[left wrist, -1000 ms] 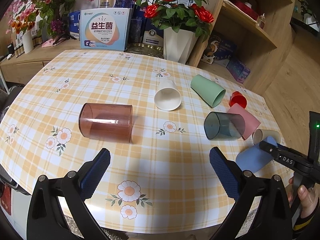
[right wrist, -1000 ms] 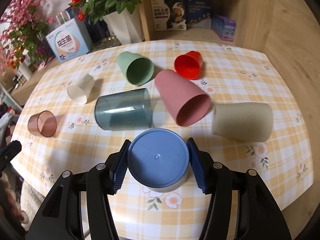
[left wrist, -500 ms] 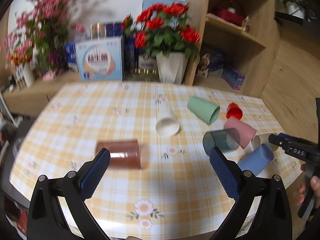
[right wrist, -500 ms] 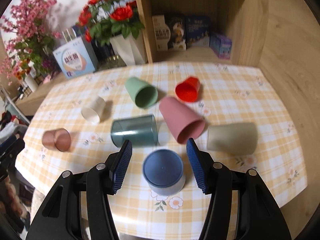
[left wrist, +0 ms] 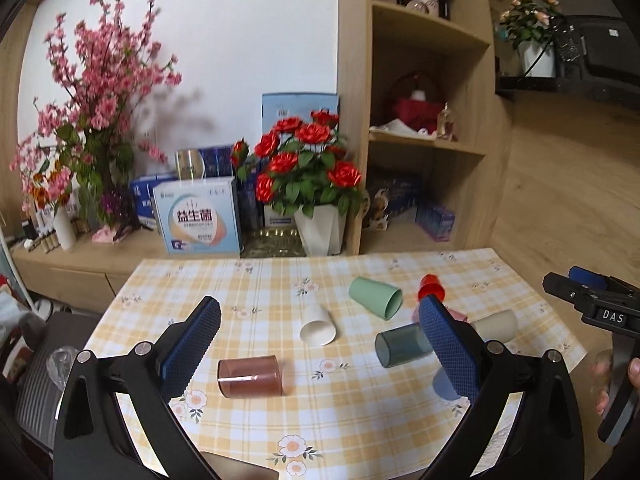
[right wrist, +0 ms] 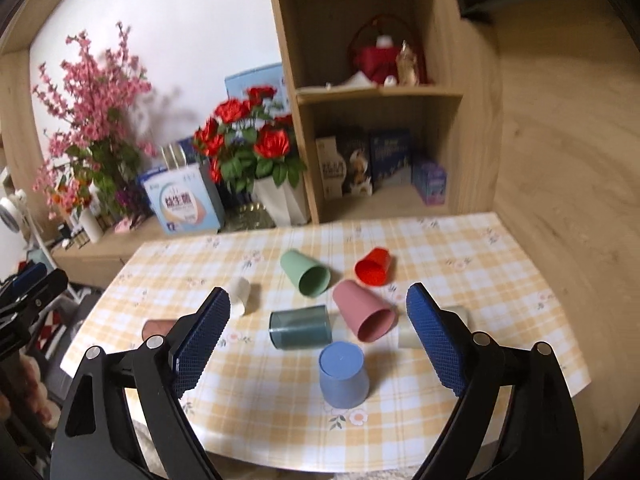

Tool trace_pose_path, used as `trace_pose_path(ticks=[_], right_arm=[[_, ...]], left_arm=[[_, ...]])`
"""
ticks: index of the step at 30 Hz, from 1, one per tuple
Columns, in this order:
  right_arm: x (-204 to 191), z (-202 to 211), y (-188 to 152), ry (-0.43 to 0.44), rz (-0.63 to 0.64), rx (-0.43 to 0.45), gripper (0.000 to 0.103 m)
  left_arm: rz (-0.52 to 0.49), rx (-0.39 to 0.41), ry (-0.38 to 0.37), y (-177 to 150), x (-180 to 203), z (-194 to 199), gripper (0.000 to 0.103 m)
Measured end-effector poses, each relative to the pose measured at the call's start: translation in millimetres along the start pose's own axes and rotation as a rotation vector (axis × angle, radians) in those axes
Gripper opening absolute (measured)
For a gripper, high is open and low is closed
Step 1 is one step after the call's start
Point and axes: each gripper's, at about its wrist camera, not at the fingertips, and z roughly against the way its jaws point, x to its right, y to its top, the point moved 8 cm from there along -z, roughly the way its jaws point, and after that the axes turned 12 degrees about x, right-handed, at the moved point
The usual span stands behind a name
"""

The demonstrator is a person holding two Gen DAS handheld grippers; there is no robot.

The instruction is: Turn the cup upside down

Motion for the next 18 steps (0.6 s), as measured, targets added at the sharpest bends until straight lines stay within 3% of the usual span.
trace_pose_path(ticks=[9, 18], right_arm=[[-4, 32, 19, -0.014, 0.016, 0.056, 0.087], [-7, 42, 26, -0.025, 0.032, 0.08, 0.087]], left_arm=[[-0.02, 0.044, -0.031, 16, 24, 19, 0.097], [0.0, 0.045, -0.026, 19, 23, 25, 0.097]])
